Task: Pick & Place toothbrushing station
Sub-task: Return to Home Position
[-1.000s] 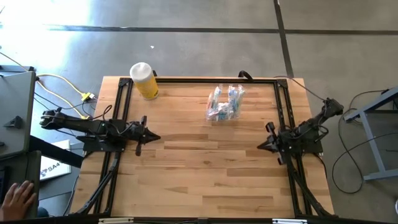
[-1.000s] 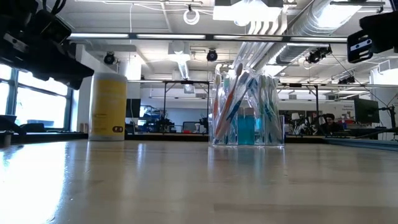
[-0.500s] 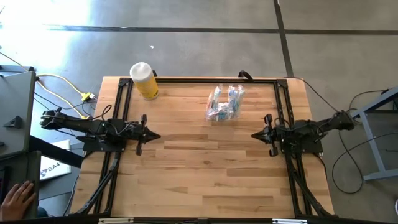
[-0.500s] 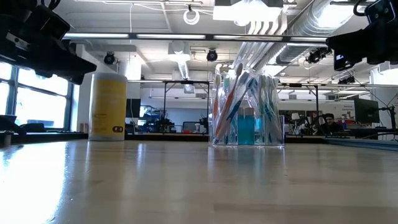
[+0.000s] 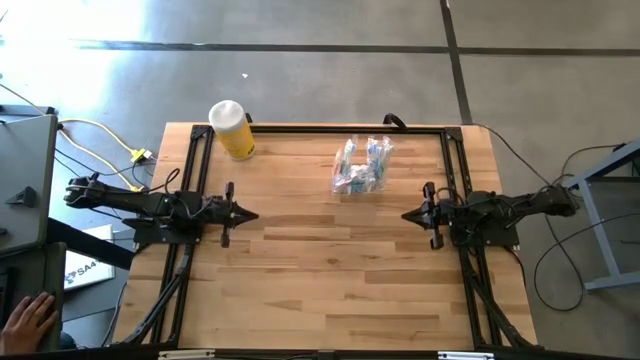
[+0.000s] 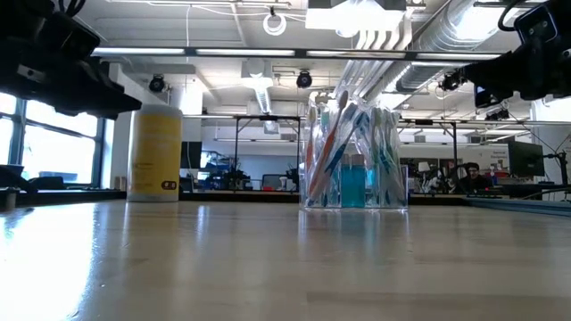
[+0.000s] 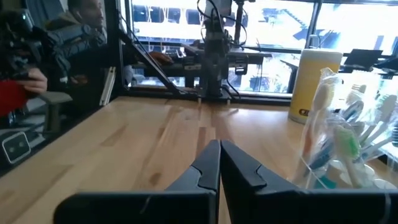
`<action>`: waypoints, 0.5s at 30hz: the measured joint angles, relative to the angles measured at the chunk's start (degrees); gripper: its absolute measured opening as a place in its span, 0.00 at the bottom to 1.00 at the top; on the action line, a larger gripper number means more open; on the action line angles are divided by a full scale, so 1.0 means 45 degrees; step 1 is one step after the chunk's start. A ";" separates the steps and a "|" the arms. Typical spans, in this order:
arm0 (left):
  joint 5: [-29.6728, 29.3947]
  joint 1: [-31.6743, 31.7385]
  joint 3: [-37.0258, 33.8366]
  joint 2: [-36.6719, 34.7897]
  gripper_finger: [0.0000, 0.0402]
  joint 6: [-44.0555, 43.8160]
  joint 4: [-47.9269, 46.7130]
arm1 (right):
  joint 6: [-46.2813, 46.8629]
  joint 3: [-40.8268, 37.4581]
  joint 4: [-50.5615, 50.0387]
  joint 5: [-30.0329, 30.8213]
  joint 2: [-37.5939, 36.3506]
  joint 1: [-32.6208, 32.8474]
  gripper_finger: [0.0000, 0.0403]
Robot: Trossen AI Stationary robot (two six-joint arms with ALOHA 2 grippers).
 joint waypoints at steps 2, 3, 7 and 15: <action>0.0001 -0.0002 0.0000 0.0003 0.01 0.0320 -0.0004 | -0.0227 -0.0005 -0.0003 -0.0035 0.0097 0.0000 0.01; 0.0005 -0.0002 0.0000 -0.0002 0.01 0.0476 0.0003 | -0.0225 -0.0005 -0.0003 -0.0035 0.0130 0.0000 0.01; 0.0005 -0.0002 -0.0005 -0.0006 0.01 0.0575 0.0005 | -0.0222 -0.0005 -0.0009 -0.0035 0.0135 0.0005 0.01; 0.0005 -0.0002 -0.0005 -0.0007 0.01 0.0559 0.0010 | -0.0222 -0.0013 -0.0008 -0.0035 0.0130 0.0005 0.01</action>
